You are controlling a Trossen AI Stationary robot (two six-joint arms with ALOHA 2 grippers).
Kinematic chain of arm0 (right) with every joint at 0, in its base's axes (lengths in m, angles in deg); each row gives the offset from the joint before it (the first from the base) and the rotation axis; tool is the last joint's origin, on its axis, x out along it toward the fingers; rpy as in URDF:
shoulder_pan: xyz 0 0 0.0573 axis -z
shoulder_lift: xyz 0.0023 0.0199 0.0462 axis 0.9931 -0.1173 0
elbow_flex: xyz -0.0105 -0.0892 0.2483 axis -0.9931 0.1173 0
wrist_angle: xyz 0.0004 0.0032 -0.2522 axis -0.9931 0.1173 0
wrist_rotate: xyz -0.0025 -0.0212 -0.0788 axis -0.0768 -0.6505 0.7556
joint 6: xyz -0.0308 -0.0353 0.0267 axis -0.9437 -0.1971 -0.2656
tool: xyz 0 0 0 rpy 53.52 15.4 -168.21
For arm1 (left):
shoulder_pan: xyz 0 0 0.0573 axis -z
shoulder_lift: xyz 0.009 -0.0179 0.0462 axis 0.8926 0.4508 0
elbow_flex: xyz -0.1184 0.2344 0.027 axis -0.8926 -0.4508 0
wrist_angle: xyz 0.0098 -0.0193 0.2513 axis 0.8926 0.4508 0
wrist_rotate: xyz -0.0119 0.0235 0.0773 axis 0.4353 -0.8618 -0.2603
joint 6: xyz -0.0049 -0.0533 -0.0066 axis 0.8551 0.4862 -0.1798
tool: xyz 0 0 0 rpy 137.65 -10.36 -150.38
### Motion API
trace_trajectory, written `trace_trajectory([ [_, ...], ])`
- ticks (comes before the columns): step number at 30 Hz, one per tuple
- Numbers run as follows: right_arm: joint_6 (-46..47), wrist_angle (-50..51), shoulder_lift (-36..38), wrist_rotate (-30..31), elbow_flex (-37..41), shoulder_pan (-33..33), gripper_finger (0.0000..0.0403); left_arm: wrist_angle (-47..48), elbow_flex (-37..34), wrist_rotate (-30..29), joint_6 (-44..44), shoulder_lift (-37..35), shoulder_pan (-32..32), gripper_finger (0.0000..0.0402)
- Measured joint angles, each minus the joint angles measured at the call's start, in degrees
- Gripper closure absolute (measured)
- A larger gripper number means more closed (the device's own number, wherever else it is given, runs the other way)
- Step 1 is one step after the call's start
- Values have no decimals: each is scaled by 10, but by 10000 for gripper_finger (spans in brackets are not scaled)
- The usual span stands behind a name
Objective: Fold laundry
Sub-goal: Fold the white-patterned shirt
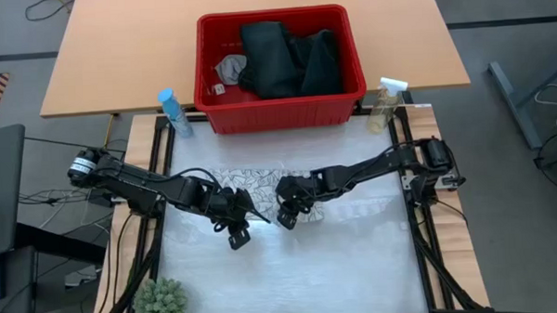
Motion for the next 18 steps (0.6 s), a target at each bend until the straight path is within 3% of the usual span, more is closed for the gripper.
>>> trace_trajectory([
  [4,-31,4,0,-8,0,10,230,0,0,-16,3,0,0,383],
  [7,-16,50,2,1,0,14,225,0,0,-17,12,0,0,383],
  [11,6,122,-11,34,0,4,257,0,0,-16,12,0,0,383],
  [18,-7,74,-58,47,-1,-29,341,0,0,-17,16,0,0,383],
])
